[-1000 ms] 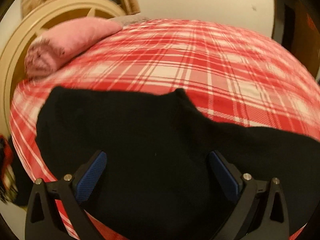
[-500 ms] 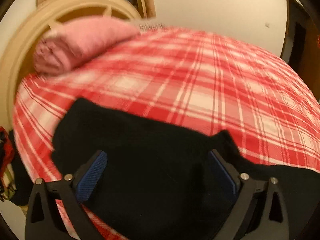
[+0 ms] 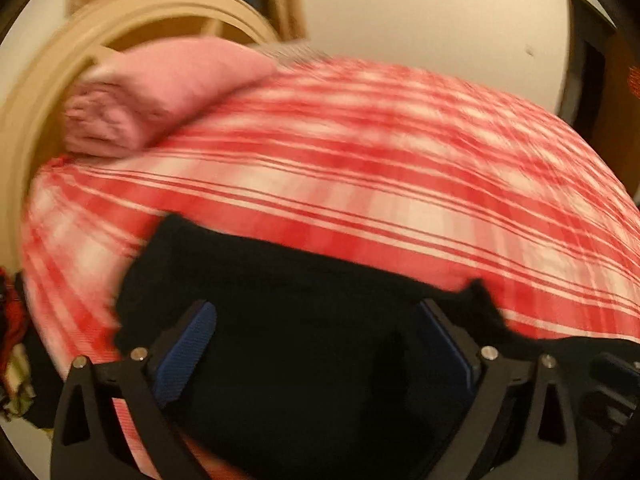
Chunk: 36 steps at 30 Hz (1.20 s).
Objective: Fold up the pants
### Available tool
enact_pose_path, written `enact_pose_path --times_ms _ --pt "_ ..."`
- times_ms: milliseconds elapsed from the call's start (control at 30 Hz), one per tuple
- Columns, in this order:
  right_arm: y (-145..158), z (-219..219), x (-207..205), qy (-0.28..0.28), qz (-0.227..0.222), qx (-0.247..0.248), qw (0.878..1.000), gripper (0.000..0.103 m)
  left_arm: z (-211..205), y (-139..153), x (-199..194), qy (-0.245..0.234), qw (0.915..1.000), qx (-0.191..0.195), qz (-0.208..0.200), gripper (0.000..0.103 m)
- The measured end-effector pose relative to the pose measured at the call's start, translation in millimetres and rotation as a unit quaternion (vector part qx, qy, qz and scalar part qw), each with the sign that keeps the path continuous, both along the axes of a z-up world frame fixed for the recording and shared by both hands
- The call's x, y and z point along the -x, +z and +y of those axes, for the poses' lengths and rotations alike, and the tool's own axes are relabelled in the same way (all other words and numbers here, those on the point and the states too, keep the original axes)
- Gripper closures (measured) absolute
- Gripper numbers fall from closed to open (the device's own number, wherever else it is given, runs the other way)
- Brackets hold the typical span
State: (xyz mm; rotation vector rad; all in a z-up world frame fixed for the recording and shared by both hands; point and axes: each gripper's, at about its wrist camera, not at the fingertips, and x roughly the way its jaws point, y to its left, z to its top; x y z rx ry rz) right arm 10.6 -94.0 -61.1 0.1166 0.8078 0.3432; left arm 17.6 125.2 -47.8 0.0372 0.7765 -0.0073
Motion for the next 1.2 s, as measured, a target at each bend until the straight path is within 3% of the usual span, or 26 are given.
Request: enact_pose_path --times_ms 100,200,300,367,467,567,733,833,867,900,933,1033,1100,1200 --pt "-14 36 -24 0.038 0.011 0.01 0.999 0.068 48 1 14 0.051 0.9986 0.003 -0.012 0.001" --pt "-38 52 -44 0.031 0.047 0.04 0.998 0.069 97 -7 23 0.1 0.9949 0.016 -0.004 0.002" --pt "-30 56 -44 0.014 0.022 0.035 0.999 0.068 146 -16 25 0.144 0.988 0.055 0.015 0.003" --pt "-19 61 -32 0.03 0.001 -0.004 1.0 0.068 169 -19 21 0.151 0.9838 0.095 0.02 0.004" --pt "-9 84 -17 0.076 -0.014 -0.032 0.996 0.067 191 -24 8 0.146 0.9806 0.128 0.027 0.004" --pt "-11 110 -13 0.124 -0.013 -0.032 0.992 0.053 193 -26 -13 0.123 0.9836 0.127 0.034 0.004" --pt "-31 142 -11 0.165 0.011 0.018 0.986 0.051 183 -28 -35 0.091 0.9865 0.13 0.042 0.004" --pt "-49 154 -9 0.169 0.015 0.075 0.983 0.052 177 -35 -45 0.075 0.9822 0.162 0.059 0.005" --pt "-52 154 -7 0.163 0.009 0.088 0.983 0.059 174 -36 -47 0.074 0.9819 0.164 0.061 0.008" --pt "-53 152 -6 0.154 0.001 0.099 0.983 0.086 172 -37 -48 0.073 0.9816 0.166 0.062 0.024" --pt "-54 148 -8 0.151 0.009 0.093 0.984 0.099 171 -38 -49 0.067 0.9799 0.176 0.067 0.045" --pt "-46 132 -10 0.143 0.019 0.045 0.989 0.1 175 -37 -48 0.052 0.9687 0.232 0.071 0.073" --pt "-41 126 -10 0.136 0.016 0.037 0.99 0.1 172 -30 -45 0.052 0.9713 0.222 0.067 0.082" --pt "-35 121 -5 0.146 0.025 0.013 0.989 0.1 168 -17 -35 0.046 0.9744 0.214 0.054 0.084"
